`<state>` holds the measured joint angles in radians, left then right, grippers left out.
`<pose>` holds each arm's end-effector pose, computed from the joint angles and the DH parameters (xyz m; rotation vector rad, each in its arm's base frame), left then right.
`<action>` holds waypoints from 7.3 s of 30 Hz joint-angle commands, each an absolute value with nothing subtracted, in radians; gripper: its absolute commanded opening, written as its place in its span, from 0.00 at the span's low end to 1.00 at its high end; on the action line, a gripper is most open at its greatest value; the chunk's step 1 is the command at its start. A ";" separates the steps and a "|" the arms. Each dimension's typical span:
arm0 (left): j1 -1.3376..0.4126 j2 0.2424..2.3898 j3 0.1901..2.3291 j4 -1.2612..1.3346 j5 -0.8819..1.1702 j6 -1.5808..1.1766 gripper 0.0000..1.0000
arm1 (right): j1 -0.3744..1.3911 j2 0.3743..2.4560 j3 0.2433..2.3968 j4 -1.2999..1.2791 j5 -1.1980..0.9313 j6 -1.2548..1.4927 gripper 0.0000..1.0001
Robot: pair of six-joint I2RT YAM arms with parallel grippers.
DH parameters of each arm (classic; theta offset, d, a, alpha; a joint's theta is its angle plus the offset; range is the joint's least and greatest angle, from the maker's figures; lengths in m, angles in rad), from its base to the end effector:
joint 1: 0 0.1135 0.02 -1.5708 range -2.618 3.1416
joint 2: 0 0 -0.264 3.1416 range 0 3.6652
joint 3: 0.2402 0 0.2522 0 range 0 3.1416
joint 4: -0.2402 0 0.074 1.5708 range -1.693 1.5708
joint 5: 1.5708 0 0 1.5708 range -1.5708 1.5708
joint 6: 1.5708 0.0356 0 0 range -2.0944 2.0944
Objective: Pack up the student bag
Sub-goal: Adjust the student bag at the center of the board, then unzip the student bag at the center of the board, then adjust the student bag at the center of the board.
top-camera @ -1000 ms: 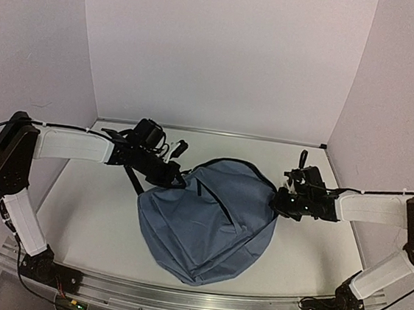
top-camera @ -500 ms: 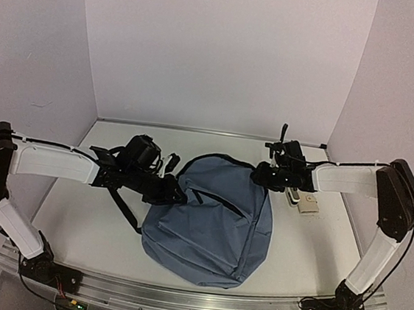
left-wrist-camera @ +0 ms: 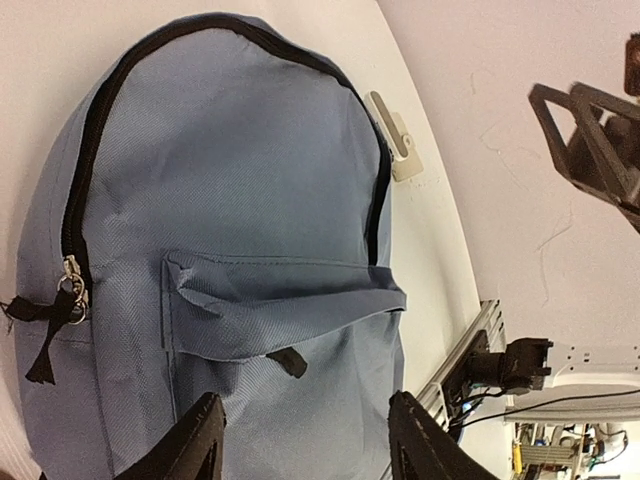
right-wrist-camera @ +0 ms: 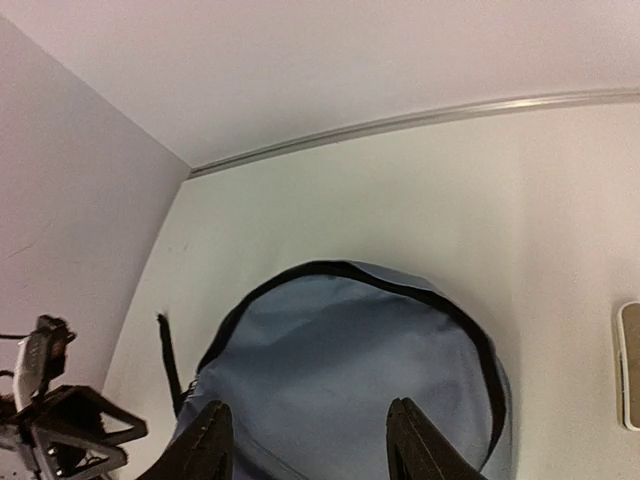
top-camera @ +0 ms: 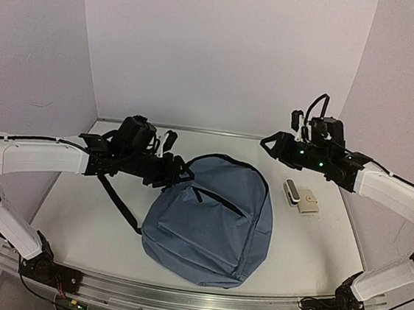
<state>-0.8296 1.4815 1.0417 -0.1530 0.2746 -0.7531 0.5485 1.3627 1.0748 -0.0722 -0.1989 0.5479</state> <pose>0.2180 -0.2525 0.2660 0.2672 2.3835 -1.1376 0.2688 0.1725 0.3214 -0.1409 2.0316 0.9057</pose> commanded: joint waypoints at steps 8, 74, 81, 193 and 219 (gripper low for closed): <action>-0.809 1.522 1.121 -0.159 0.225 -0.799 0.63 | 0.804 1.391 1.090 -0.086 -0.282 0.643 0.46; -0.793 1.652 1.192 -0.227 0.195 -0.804 0.00 | 1.045 1.768 1.259 -0.213 0.218 0.666 0.00; -0.789 1.630 1.188 -0.246 0.171 -0.794 0.00 | 1.044 1.725 1.237 -0.231 0.272 0.671 0.00; -0.636 1.076 0.584 -0.437 0.558 -1.030 0.70 | 0.987 1.943 1.595 -0.445 0.141 0.099 0.49; -0.636 1.052 0.500 -0.394 0.529 -1.084 0.35 | 0.985 1.998 1.626 -0.435 0.278 0.154 0.00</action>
